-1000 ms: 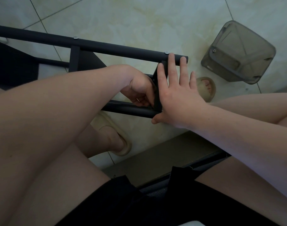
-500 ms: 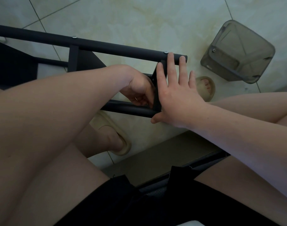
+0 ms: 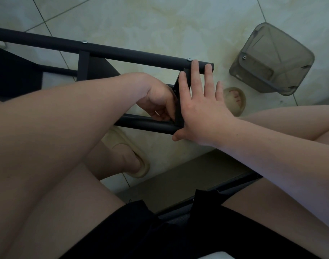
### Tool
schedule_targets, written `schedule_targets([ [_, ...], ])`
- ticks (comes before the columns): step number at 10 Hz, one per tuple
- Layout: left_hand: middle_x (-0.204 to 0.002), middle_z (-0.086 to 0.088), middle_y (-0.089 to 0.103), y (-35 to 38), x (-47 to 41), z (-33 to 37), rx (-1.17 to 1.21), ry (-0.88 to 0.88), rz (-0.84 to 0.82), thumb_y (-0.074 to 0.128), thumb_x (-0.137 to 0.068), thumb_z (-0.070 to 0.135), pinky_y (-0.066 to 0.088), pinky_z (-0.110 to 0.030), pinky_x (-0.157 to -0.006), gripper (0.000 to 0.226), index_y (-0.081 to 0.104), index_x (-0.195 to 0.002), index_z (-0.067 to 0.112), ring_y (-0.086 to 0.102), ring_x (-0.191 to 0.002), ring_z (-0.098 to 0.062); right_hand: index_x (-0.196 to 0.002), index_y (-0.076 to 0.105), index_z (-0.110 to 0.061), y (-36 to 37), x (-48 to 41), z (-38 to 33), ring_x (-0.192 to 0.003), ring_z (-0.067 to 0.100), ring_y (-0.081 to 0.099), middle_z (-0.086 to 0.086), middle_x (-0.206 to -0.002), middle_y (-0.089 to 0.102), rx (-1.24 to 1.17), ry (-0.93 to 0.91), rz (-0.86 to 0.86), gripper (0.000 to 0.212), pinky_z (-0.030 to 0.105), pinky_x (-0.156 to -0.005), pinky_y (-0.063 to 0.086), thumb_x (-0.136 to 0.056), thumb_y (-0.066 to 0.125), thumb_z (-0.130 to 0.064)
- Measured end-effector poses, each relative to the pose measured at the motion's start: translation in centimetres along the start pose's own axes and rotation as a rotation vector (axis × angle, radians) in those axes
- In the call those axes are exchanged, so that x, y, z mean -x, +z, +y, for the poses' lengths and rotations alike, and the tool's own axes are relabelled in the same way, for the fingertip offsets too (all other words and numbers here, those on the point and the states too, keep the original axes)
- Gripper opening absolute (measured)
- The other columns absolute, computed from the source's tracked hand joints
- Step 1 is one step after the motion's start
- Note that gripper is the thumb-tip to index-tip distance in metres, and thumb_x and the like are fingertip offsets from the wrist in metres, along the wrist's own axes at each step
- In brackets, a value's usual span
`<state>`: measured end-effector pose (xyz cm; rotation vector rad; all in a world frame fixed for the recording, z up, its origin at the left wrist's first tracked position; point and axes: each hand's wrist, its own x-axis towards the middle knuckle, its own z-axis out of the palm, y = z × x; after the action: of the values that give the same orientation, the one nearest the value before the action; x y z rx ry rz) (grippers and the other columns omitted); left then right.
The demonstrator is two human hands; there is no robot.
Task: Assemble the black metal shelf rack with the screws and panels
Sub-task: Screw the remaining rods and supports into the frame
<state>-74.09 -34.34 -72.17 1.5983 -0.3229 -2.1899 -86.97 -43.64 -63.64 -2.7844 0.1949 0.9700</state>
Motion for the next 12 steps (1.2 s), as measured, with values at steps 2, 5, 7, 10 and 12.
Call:
schedule_targets([
  [2,-0.08,0.003,0.067,0.01,0.26,-0.04,-0.016,-0.071,-0.022,0.065,-0.087,0.014,0.049,-0.022,-0.065,0.014,0.076,-0.096,0.016,0.055,-0.062,-0.009,-0.157,-0.021,-0.006,-0.02,0.01,0.05,-0.148,0.05,-0.027,0.022,-0.159,-0.036,0.004,0.001,-0.004,0.149,0.067,-0.12,0.0,-0.067,0.079,-0.07],
  [5,-0.069,0.003,0.063,0.14,0.02,0.1,-0.03,-0.05,-0.02,0.059,-0.087,0.001,0.048,-0.019,-0.058,0.015,0.068,-0.089,0.013,0.054,-0.058,-0.007,-0.157,-0.022,-0.006,-0.13,0.03,0.05,-0.147,0.05,-0.029,0.022,-0.158,-0.037,0.001,-0.001,-0.018,0.148,0.067,-0.12,-0.001,-0.069,0.078,-0.07],
  [7,-0.071,0.002,0.064,-0.02,0.0,0.12,-0.022,-0.051,-0.026,0.058,-0.087,-0.001,0.047,-0.021,-0.064,0.017,0.068,-0.091,0.013,0.055,-0.062,-0.008,-0.156,-0.022,-0.006,-0.11,-0.01,0.03,-0.147,0.051,-0.028,0.023,-0.159,-0.037,0.001,-0.004,-0.019,0.148,0.067,-0.12,-0.001,-0.069,0.078,-0.07],
  [10,-0.085,0.0,0.067,-0.27,0.2,-0.07,-0.003,-0.035,-0.012,0.061,-0.088,0.002,0.049,-0.028,-0.075,0.024,0.07,-0.109,0.011,0.06,-0.073,-0.012,-0.157,-0.021,-0.006,-0.05,-0.04,0.06,-0.147,0.051,-0.028,0.023,-0.159,-0.036,0.002,-0.002,-0.009,0.148,0.067,-0.12,-0.001,-0.068,0.079,-0.07],
  [12,-0.073,0.003,0.066,0.25,0.13,-0.14,-0.025,-0.055,-0.03,0.061,-0.089,0.007,0.05,-0.021,-0.062,0.014,0.071,-0.097,0.013,0.054,-0.061,-0.009,-0.157,-0.021,-0.006,0.08,-0.04,0.04,-0.147,0.051,-0.028,0.023,-0.159,-0.036,0.002,-0.004,-0.006,0.148,0.067,-0.12,-0.001,-0.068,0.079,-0.07],
])
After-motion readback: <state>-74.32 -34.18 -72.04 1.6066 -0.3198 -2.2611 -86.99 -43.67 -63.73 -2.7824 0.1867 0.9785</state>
